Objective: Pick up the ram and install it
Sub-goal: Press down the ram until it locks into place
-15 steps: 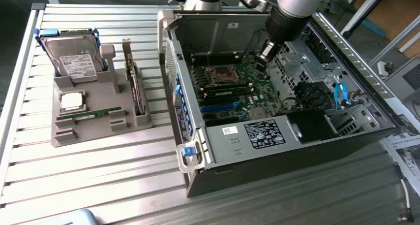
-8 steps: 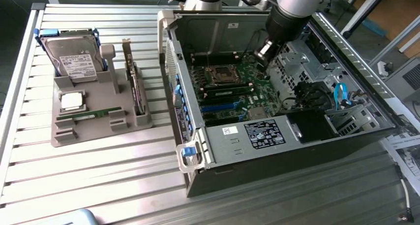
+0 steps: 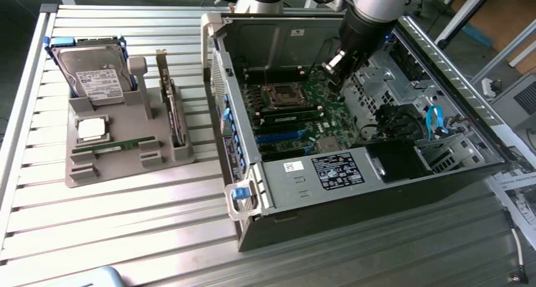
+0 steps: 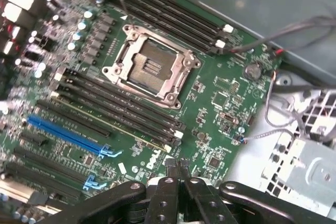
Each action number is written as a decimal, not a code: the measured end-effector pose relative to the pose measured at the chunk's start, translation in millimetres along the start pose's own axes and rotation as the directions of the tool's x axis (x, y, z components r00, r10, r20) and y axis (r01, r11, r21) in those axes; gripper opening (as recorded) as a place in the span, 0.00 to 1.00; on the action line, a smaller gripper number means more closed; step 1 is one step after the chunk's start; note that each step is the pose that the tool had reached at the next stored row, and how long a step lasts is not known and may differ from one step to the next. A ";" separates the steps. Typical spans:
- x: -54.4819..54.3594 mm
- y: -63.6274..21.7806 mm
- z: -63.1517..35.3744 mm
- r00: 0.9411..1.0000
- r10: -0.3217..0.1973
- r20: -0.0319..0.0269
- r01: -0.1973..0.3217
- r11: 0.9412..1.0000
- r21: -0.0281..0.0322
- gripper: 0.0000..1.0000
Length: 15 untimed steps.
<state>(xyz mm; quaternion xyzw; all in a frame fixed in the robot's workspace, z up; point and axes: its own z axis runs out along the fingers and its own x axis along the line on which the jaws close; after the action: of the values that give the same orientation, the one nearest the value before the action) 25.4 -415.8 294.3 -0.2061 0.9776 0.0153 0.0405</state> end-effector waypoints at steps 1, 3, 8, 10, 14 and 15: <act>0.0 0.0 0.0 1.000 0.013 0.000 -0.013 1.000 0.001 0.11; 0.0 0.0 0.0 0.999 0.050 0.001 -0.050 0.999 0.004 0.11; 0.0 0.0 0.0 0.992 0.126 0.002 -0.126 0.992 0.011 0.11; 0.0 0.0 0.0 0.987 0.158 0.003 -0.158 0.987 0.013 0.11; 0.0 0.0 0.0 0.975 0.222 0.005 -0.222 0.975 0.019 0.11; 0.0 0.0 0.0 0.971 0.237 0.006 -0.237 0.971 0.020 0.11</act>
<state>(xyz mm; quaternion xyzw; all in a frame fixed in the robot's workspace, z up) 25.4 -415.8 294.2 -0.0873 0.9952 0.0104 0.0421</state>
